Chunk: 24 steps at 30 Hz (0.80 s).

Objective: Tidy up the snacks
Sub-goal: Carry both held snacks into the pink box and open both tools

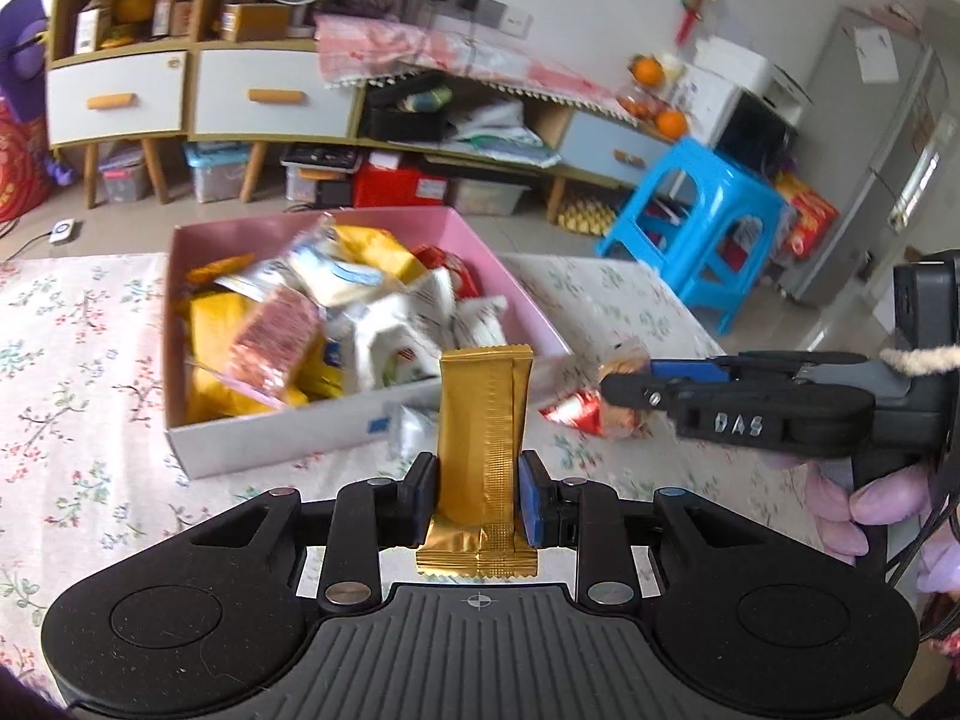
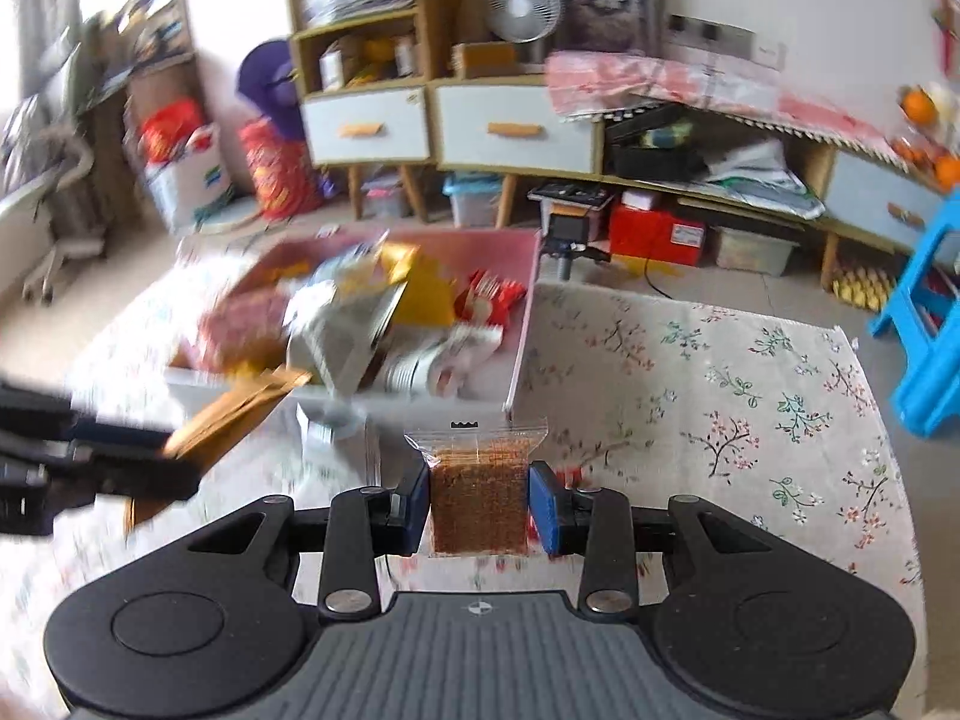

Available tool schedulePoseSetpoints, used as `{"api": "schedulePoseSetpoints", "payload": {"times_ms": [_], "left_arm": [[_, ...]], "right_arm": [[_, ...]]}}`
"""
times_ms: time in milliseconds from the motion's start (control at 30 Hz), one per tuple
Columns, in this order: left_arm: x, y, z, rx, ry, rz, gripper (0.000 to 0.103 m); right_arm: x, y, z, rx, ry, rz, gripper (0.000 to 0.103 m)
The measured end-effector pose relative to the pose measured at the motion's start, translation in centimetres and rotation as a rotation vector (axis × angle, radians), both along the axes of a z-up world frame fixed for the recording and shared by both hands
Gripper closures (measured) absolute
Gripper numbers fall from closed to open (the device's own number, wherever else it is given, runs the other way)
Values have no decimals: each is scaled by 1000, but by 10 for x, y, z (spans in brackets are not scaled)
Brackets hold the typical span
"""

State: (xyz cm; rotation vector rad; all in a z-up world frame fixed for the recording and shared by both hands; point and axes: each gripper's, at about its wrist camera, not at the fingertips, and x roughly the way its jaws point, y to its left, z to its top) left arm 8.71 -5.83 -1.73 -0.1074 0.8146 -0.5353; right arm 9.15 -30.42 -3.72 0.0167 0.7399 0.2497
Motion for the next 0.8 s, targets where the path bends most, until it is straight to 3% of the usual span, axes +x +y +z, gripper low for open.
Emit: {"api": "schedulePoseSetpoints", "payload": {"times_ms": [433,633,800], "left_arm": [[65,24,7,-53,24,185,77],[99,23,6,-35,38,251,77],[119,18,2,-1,22,294,77]], "right_arm": [[56,-11,-3,335,48,-206,80],[62,-7,-9,338,62,-220,80],[68,-18,-11,410,60,-251,80]]}}
